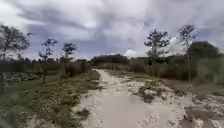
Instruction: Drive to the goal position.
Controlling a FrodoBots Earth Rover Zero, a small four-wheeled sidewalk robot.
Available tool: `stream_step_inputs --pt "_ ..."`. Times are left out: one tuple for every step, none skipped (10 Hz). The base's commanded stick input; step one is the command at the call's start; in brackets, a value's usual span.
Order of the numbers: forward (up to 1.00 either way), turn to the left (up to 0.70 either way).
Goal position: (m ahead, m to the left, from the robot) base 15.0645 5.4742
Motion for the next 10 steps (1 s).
stream_step_inputs --pt "0.85 0.0" --pt "0.85 0.0" --pt "0.85 0.0" --pt "0.85 0.0" --pt "0.85 0.0" --pt "0.85 0.0" --pt "0.85 0.0" --pt "0.85 0.0" --pt "0.85 0.0" --pt "0.85 0.0"
